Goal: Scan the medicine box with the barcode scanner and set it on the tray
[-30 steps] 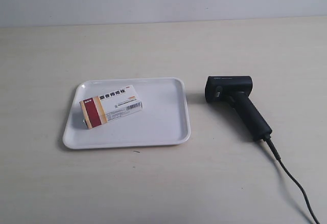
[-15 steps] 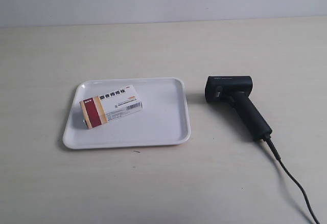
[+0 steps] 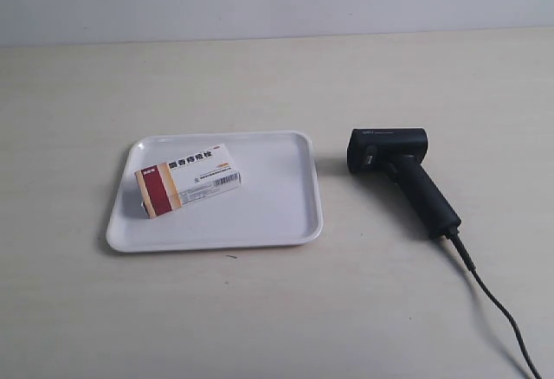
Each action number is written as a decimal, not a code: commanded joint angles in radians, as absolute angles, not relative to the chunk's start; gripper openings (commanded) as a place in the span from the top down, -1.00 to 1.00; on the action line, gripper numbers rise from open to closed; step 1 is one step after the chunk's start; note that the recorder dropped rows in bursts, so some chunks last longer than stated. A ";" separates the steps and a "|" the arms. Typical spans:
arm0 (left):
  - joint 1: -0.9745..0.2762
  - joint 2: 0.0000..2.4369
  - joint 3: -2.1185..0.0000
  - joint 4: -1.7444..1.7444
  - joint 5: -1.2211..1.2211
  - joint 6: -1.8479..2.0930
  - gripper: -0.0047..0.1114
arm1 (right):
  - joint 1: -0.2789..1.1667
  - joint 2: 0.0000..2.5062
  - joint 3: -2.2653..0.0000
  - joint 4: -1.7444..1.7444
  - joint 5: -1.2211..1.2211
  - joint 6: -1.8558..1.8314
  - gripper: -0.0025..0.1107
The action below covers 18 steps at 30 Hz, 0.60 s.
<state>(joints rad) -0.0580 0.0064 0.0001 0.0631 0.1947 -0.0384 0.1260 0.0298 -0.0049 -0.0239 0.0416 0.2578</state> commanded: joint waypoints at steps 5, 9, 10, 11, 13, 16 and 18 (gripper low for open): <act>-0.058 0.000 0.000 0.064 0.200 -0.037 0.85 | 0.041 0.000 0.000 -0.042 0.092 0.203 0.95; -0.058 0.000 0.000 0.064 0.200 -0.037 0.85 | 0.041 0.000 0.000 -0.044 0.129 0.128 0.95; -0.058 0.000 0.000 0.064 0.200 -0.037 0.85 | 0.041 0.000 0.000 -0.044 0.135 0.119 0.95; -0.058 0.000 0.000 0.064 0.200 -0.037 0.85 | 0.041 0.000 0.000 -0.044 0.137 0.115 0.95; -0.058 0.000 0.000 0.064 0.199 -0.035 0.85 | 0.041 0.000 0.000 -0.044 0.137 0.115 0.95; -0.058 0.000 0.000 0.064 0.199 -0.035 0.85 | 0.041 0.000 0.000 -0.044 0.137 0.115 0.95; -0.058 0.000 0.000 0.064 0.199 -0.035 0.85 | 0.041 0.000 0.000 -0.044 0.137 0.115 0.95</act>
